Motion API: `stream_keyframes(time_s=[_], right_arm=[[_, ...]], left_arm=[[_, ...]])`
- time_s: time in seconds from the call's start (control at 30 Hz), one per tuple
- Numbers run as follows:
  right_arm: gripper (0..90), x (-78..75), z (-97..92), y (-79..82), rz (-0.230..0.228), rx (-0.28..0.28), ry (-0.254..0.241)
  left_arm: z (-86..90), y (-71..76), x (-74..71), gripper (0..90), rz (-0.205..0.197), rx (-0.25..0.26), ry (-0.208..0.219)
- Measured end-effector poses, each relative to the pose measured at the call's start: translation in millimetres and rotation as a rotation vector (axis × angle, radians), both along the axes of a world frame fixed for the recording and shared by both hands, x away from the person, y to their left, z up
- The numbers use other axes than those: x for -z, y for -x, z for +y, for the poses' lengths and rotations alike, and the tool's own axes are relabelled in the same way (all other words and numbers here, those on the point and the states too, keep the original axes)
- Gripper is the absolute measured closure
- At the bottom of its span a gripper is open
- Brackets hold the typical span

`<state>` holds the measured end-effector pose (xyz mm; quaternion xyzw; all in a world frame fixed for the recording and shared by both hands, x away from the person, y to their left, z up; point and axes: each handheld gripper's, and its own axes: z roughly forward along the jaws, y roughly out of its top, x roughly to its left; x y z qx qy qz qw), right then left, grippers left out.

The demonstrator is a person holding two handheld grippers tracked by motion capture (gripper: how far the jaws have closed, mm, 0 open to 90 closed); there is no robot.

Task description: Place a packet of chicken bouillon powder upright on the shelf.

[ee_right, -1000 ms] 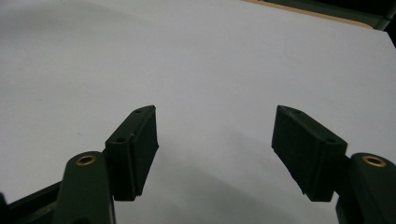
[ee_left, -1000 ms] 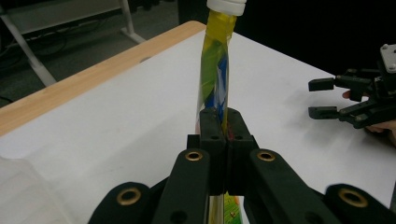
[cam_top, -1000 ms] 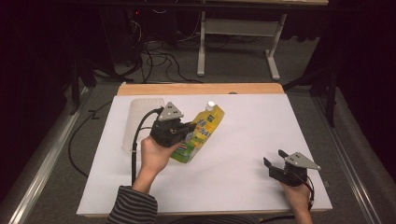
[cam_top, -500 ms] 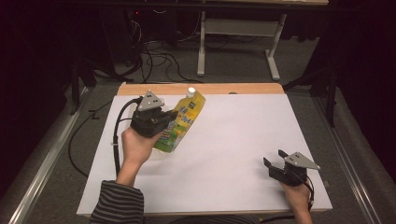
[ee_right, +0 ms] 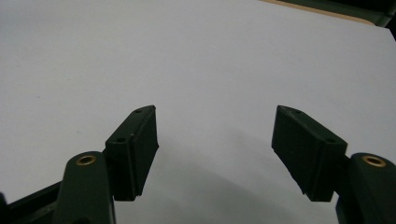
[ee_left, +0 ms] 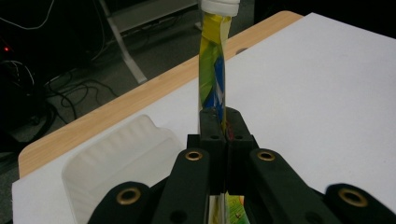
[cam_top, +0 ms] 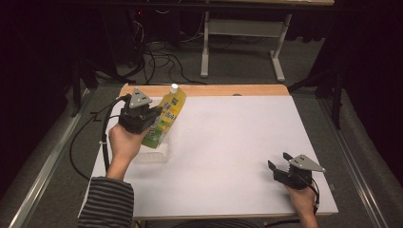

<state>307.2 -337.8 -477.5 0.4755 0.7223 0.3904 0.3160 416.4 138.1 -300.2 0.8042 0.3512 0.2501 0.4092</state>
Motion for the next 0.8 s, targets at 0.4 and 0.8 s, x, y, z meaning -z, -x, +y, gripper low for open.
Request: stream_keyframes(time_s=[0.4, 0.8], right_arm=[[32.0, 0.0, -0.2, 0.4, -0.003, 0.002, -0.004], [31.8, 0.0, -0.2, 0.3, -0.002, 0.002, -0.004]], left_arm=[[-9.8, -24.9, 22.6, 88.8, 0.003, 0.008, -0.053], [5.1, -18.5, 36.4, 87.9, 0.044, 0.007, -0.083]])
